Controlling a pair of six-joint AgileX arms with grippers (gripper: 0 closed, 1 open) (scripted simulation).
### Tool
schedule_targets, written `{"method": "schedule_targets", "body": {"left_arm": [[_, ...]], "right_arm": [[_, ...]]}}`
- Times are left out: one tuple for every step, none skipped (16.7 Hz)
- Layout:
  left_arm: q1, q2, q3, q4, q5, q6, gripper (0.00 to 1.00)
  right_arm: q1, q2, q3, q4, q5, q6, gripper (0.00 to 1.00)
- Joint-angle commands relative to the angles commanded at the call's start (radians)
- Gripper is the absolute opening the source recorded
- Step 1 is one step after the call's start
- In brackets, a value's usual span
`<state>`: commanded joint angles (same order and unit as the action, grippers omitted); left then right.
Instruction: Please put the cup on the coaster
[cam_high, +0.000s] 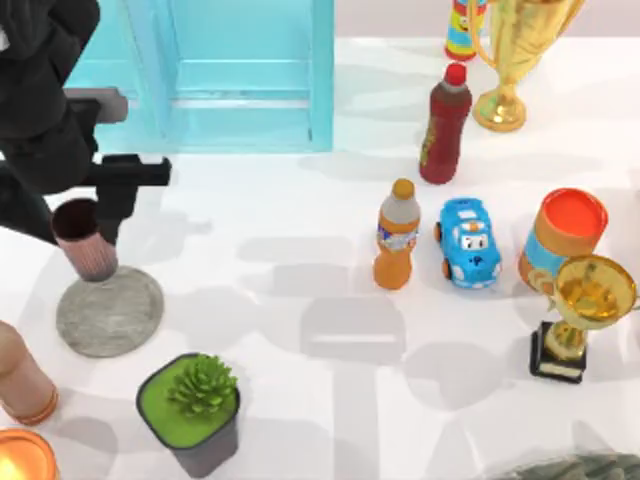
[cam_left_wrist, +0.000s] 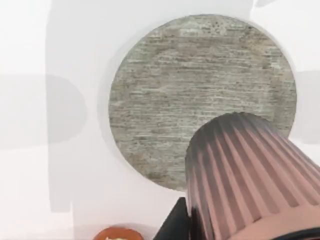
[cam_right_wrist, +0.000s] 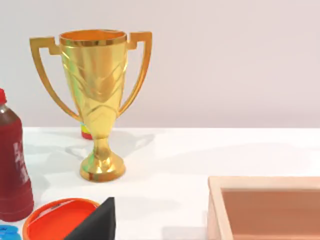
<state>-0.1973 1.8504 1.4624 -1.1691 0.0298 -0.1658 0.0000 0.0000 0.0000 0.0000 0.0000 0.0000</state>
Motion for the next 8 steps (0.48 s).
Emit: {"method": "schedule_targets", "body": {"left_arm": [[0.000, 0.002, -0.003, 0.003, 0.000, 0.000, 0.00], [0.001, 0.006, -0.014, 0.017, 0.001, -0.001, 0.00], [0.001, 0.013, -0.034, 0.040, 0.001, -0.001, 0.00], [0.001, 0.020, -0.060, 0.068, 0.001, -0.001, 0.00], [0.001, 0.027, -0.081, 0.103, 0.001, -0.002, 0.00], [0.001, 0.034, -0.101, 0.146, 0.002, -0.001, 0.00], [0.002, 0.038, -0.129, 0.185, 0.001, -0.002, 0.00], [0.002, 0.047, -0.155, 0.214, 0.001, -0.003, 0.00]], "right_arm": [[0.000, 0.000, 0.000, 0.000, 0.000, 0.000, 1.00], [0.000, 0.000, 0.000, 0.000, 0.000, 0.000, 1.00], [0.000, 0.000, 0.000, 0.000, 0.000, 0.000, 1.00], [0.000, 0.000, 0.000, 0.000, 0.000, 0.000, 1.00], [0.000, 0.000, 0.000, 0.000, 0.000, 0.000, 1.00], [0.000, 0.000, 0.000, 0.000, 0.000, 0.000, 1.00], [0.000, 0.000, 0.000, 0.000, 0.000, 0.000, 1.00], [0.000, 0.000, 0.000, 0.000, 0.000, 0.000, 1.00]]}}
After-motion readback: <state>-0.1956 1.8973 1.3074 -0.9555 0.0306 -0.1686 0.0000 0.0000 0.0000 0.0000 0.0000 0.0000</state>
